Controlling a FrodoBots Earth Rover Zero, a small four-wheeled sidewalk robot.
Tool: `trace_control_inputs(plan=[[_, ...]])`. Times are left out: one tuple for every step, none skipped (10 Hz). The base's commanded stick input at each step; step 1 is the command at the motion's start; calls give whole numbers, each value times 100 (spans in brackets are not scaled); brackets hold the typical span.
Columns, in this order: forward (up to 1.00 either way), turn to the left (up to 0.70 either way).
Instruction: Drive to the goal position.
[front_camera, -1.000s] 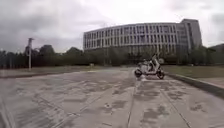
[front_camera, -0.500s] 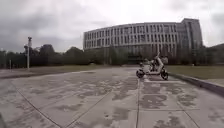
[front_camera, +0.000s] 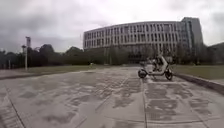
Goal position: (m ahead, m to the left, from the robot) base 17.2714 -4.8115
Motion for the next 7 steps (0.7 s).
trace_control_inputs(plan=[[70,1],[70,1],[70,1],[70,1],[70,1],[70,1],[70,1]])
